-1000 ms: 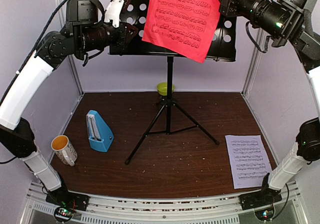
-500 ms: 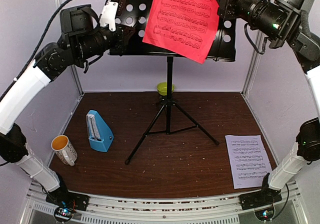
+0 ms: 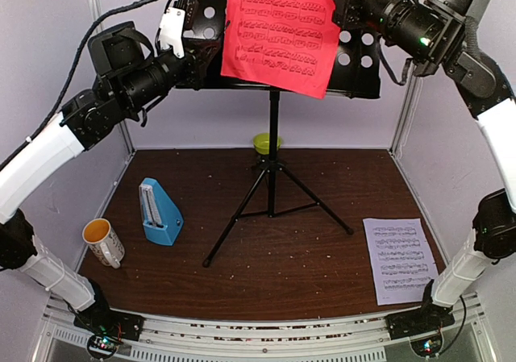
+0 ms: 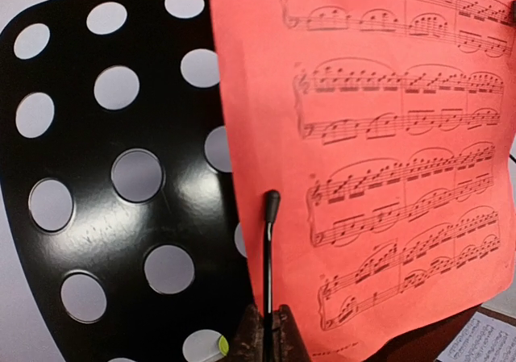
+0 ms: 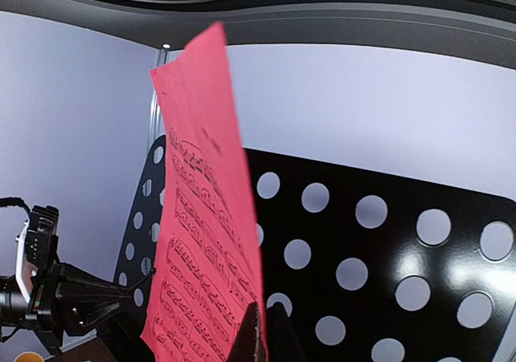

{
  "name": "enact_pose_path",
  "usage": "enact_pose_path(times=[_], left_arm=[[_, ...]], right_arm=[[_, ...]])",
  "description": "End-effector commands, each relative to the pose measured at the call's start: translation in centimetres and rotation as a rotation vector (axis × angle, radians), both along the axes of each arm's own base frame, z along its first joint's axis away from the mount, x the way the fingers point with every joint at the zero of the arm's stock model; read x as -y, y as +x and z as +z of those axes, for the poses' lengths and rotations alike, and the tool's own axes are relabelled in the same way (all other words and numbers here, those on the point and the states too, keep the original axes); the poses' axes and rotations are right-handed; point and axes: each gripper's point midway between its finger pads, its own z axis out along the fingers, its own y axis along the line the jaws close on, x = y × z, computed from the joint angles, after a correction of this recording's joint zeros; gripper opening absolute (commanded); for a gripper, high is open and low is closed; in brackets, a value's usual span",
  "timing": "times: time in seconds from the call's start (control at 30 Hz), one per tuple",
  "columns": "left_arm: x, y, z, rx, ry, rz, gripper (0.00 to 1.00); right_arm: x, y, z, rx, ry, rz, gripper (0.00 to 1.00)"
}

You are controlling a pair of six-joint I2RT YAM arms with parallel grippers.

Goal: Set up the instrument practice props

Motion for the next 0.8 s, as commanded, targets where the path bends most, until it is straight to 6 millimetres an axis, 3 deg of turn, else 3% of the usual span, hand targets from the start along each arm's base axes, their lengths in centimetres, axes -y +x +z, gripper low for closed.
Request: enact_pose_path(times=[0.0,0.77], left_arm=[[0.1,-2.8,4.1,0.149,-0.087,-0.109,0.0],[1.1,-3.7,3.5,0.187,-0.068,-0.175,0.0]], right_arm=[[-2.1,0.0,0.4,0.064,-0.023,0.049,0.0],[-6.2,1.3,0.3,0.154,-0.043,0.127,0.0]])
